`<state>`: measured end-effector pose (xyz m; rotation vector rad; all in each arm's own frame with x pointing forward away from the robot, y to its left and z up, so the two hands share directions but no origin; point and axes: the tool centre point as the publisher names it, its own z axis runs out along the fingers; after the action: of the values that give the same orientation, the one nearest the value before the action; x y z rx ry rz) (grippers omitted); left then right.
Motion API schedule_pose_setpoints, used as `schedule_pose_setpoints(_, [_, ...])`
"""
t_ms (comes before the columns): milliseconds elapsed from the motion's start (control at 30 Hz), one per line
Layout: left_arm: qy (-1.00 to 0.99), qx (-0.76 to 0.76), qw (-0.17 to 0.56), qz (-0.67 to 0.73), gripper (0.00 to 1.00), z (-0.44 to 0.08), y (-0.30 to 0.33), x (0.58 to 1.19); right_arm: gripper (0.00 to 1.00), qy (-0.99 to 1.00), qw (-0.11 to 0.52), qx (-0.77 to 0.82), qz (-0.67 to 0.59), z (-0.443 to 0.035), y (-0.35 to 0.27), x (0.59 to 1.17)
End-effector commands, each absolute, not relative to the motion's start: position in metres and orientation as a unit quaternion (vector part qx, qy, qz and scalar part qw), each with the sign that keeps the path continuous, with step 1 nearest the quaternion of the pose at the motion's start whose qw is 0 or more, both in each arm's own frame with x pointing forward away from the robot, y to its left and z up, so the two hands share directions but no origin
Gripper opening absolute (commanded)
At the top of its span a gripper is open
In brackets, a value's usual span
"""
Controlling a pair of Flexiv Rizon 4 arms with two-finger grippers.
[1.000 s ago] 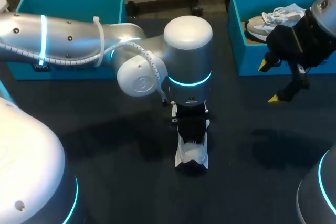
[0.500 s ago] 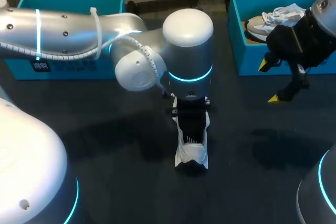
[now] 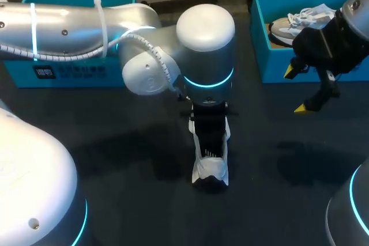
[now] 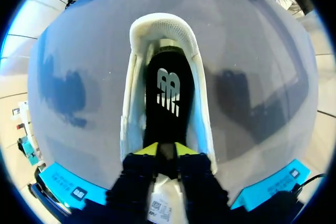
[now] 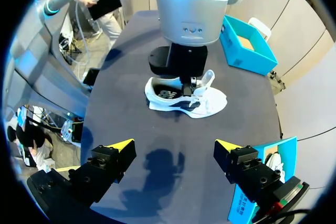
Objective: Take the shoe out of the shoebox, open the shoe tongue, remove and reinsert the insole, then place the shoe into the shoebox
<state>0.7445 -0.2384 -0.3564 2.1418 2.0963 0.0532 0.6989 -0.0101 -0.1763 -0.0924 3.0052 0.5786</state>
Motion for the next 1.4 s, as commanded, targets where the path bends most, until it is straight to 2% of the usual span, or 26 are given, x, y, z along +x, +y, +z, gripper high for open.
schedule_pose_setpoints(33, [0.696, 0.714, 0.072, 0.022, 1.00, -0.353, -0.238, 0.740, 1.00, 0.981, 0.038, -0.030, 0.187, -0.177, -0.008, 0.701])
schedule_pose_setpoints(1400, [0.694, 0.716, 0.063, 0.039, 1.00, -0.313, -0.226, 0.786, 1.00, 0.981, 0.038, -0.030, 0.187, -0.177, -0.008, 0.701])
